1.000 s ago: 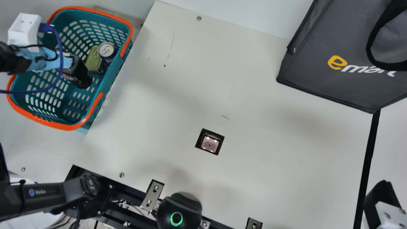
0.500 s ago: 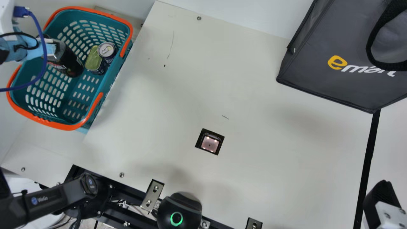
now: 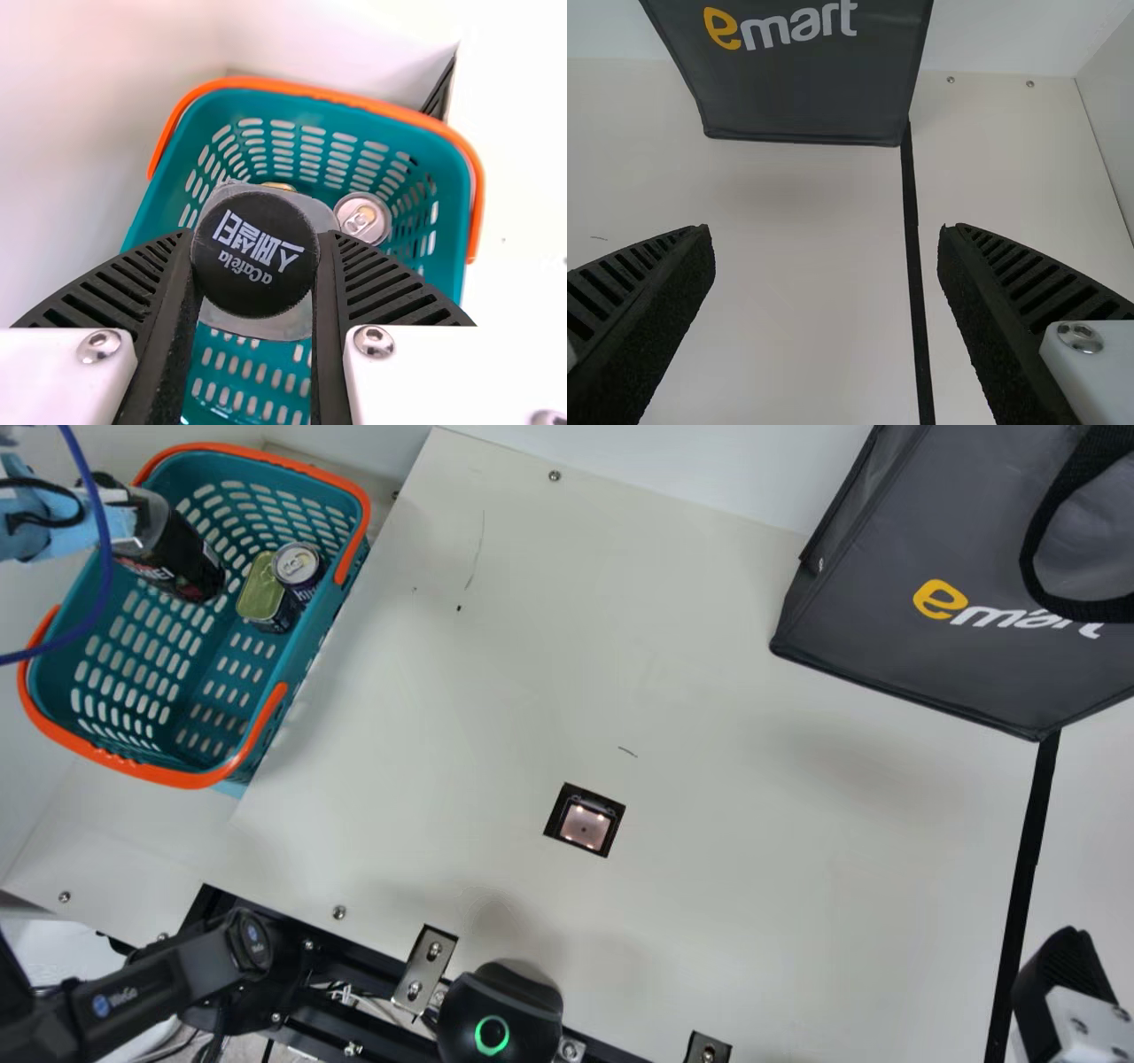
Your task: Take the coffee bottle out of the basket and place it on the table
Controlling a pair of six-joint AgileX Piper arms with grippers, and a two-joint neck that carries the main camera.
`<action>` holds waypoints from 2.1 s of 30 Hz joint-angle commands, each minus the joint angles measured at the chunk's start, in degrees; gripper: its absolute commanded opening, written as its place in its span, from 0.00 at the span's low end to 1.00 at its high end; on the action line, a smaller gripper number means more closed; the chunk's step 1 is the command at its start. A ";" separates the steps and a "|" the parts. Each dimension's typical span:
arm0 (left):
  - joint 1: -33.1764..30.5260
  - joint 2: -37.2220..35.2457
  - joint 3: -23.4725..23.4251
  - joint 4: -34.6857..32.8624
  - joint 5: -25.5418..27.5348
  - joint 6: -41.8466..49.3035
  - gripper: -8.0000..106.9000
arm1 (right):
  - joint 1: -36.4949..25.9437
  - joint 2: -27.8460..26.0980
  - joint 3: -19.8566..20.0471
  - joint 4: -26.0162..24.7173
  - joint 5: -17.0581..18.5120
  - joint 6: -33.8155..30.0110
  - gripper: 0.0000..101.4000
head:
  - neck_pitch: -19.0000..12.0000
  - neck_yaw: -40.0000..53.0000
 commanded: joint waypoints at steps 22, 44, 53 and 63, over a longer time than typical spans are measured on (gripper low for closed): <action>-10.94 -10.91 1.27 5.51 5.55 -12.64 0.16 | 0.00 0.00 0.00 0.00 0.00 0.00 0.90 | -1.48 0.23; -30.88 -21.21 7.00 16.24 7.80 -29.95 0.16 | 0.00 0.00 0.00 0.00 0.00 0.00 0.90 | -1.48 0.23; -41.25 -24.19 9.84 23.15 7.84 -39.80 0.16 | 0.00 0.00 0.00 0.00 0.00 0.00 0.90 | -1.48 0.23; -51.78 -25.27 12.48 30.97 7.71 -51.01 0.16 | 0.00 0.00 0.00 0.00 0.00 0.00 0.90 | -1.48 0.23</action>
